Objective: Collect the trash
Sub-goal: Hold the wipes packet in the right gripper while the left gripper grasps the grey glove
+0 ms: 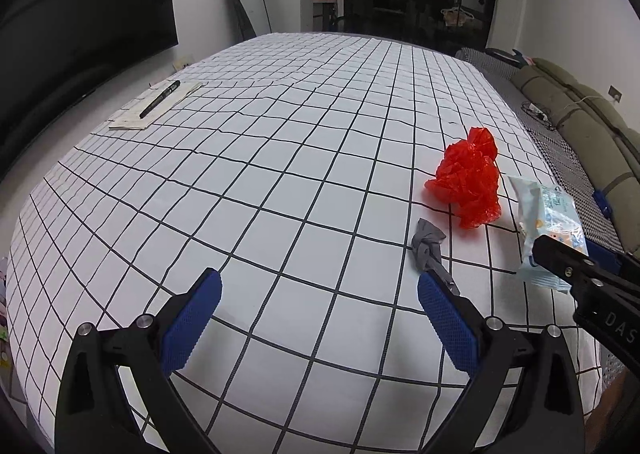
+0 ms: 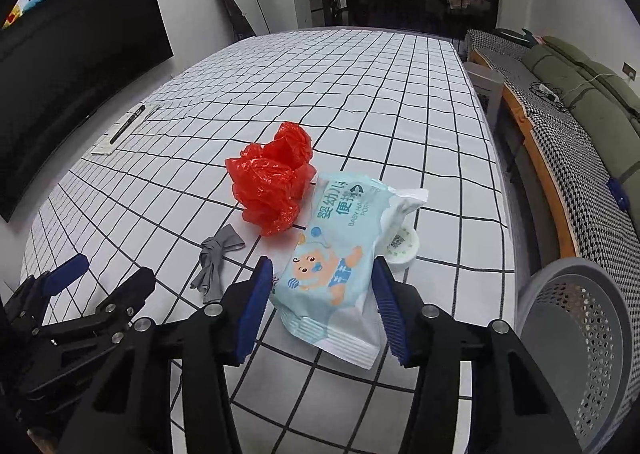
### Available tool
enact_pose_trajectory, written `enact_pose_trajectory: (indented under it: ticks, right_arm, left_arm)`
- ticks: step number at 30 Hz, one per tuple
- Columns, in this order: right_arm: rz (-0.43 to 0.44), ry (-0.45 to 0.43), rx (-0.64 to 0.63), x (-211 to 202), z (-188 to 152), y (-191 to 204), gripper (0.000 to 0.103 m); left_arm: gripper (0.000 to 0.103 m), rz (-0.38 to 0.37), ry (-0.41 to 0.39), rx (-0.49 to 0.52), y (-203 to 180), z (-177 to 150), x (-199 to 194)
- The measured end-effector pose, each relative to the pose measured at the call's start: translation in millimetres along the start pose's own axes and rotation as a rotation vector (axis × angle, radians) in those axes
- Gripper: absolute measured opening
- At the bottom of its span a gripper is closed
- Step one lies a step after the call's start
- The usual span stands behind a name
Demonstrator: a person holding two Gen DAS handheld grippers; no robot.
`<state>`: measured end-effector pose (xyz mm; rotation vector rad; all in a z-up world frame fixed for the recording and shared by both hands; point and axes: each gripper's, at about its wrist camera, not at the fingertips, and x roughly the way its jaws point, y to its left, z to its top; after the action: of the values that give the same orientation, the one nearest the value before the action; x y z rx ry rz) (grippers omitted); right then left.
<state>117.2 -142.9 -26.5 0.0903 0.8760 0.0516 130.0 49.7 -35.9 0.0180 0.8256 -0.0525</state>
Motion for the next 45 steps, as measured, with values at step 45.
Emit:
enact_pose_trajectory:
  ticks: [45]
  right_arm:
    - [0.043,-0.102,0.144,-60.5,-53.2,-79.0,0.050]
  left_arm:
    - [0.075,0.037,0.162,0.060,-66.4,20.3,49.1]
